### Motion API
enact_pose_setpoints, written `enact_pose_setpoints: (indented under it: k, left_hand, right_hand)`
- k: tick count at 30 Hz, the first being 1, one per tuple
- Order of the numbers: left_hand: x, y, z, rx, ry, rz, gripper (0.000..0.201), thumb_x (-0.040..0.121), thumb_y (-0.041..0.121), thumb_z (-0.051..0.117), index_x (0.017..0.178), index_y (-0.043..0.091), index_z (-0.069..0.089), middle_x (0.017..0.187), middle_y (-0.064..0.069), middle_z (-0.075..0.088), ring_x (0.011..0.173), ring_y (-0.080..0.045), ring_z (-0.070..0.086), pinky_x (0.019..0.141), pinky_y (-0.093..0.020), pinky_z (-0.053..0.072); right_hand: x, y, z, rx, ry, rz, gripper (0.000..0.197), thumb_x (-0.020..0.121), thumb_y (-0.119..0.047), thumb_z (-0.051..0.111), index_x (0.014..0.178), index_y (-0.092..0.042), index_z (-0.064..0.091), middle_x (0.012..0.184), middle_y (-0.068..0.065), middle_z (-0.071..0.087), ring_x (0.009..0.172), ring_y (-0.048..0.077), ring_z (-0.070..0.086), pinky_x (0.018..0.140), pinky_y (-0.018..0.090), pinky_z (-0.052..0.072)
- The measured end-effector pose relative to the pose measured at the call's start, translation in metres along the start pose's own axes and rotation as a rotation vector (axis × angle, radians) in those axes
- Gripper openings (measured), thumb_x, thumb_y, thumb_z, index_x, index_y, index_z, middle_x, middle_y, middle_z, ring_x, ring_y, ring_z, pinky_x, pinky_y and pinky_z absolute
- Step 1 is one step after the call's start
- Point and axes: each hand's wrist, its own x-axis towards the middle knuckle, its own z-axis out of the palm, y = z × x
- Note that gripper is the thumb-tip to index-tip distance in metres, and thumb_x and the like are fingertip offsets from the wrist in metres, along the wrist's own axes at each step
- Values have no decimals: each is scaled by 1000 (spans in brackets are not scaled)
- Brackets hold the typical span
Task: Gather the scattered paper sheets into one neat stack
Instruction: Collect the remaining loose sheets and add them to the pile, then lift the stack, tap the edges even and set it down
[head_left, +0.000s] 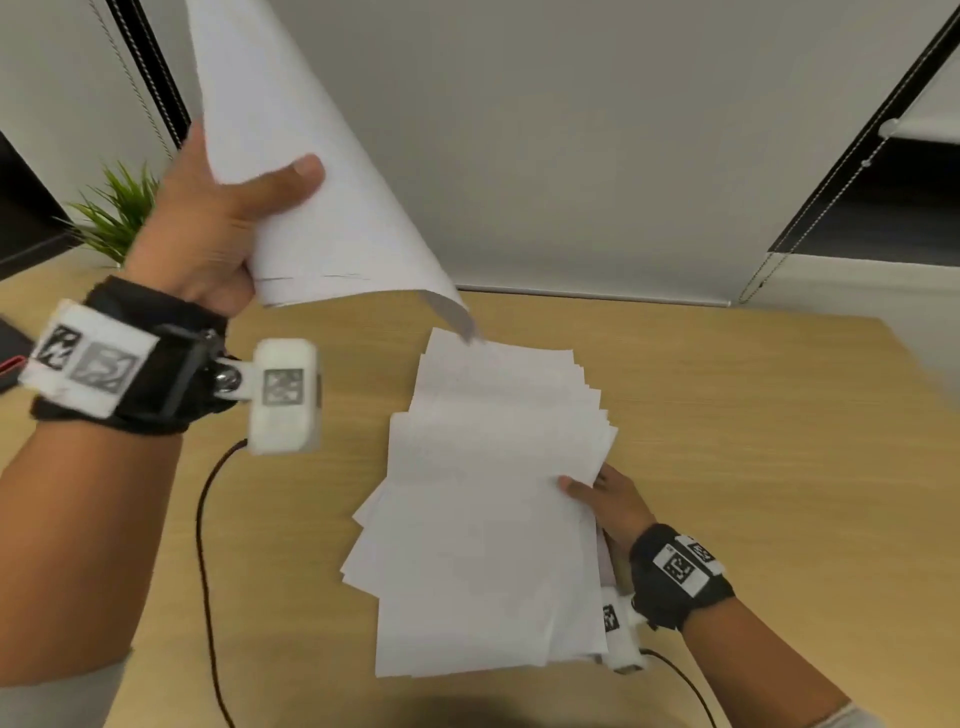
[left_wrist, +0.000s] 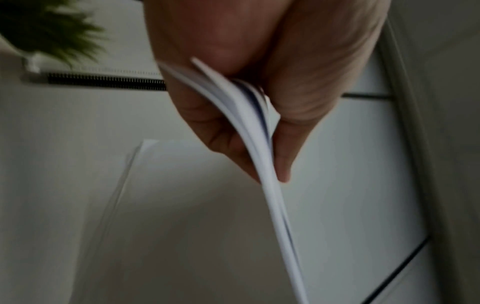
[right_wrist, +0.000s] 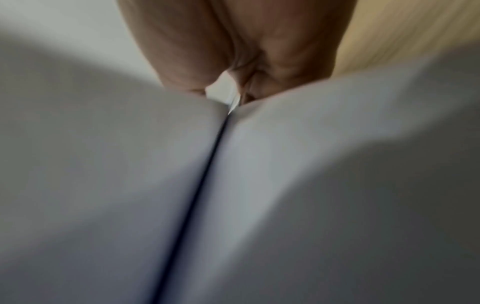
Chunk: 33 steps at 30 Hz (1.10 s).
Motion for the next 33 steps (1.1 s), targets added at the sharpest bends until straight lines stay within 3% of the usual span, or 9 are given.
enact_pose_setpoints:
  k: [6,10,14,17,21,25,27,30,33]
  left_hand:
    - [-40,-40,4,43,-46,-250,52,84,3,63,133,17,52,125,-5,67,110,-24,67,81,-38,60]
    - [-84,-129,8,271,-64,-503,64,79,2,72,135,18,46,124,-5,65,98,-20,65,71,-34,55]
    - [-128,-196,3,614,-68,-643,70,74,10,79,134,16,42,123,-6,60,109,-27,60,88,-40,51]
    - [-138,-206,-3,881,-214,-657,72,73,34,80,133,17,44,125,-3,62,107,-20,60,89,-31,49]
    - [-106,-194,-18,1311,-398,-633,76,61,78,62,113,22,55,110,1,64,95,-18,62,77,-30,50]
    - [-96,-214,-13,1137,-441,-643,92,50,88,53,111,19,55,117,-4,59,108,-23,55,94,-36,48]
    - [-103,-222,-5,1063,-445,-668,93,63,76,59,134,18,43,130,-5,49,119,-23,47,100,-33,41]
    - [-100,-222,-5,955,-347,-664,80,70,63,67,129,14,46,124,-5,54,108,-20,54,93,-31,46]
    - [-98,-210,-11,709,-226,-681,88,64,59,76,132,12,45,121,-1,61,107,-18,60,90,-31,50]
  right_hand:
    - [-1,4,-11,30,-128,42,77,59,-17,88,127,-6,55,119,12,67,104,27,67,83,35,57]
    - [0,3,-11,51,-133,60,54,78,3,71,129,-5,54,122,15,66,110,33,64,93,47,52]
    - [-1,6,-14,119,-164,74,50,77,-10,75,124,-9,58,117,9,70,102,26,67,87,37,56]
    - [-3,2,-11,159,-130,113,31,91,-1,56,120,-8,61,111,8,70,95,22,67,76,28,56]
    - [-13,-10,-10,329,-86,152,31,95,-26,42,105,-9,65,98,8,67,89,27,62,76,35,49]
    - [-21,-15,2,215,-192,92,39,96,-18,48,135,-13,46,110,-9,63,117,26,56,87,28,46]
    - [-21,-10,8,137,-251,60,62,82,-3,67,137,-15,43,117,-1,65,108,18,62,78,23,55]
    - [-20,3,7,127,-266,37,97,53,-9,86,140,-10,42,125,9,64,110,24,64,80,29,58]
    - [-30,0,2,222,-249,-5,78,63,0,81,133,-10,49,118,8,69,102,20,69,78,28,58]
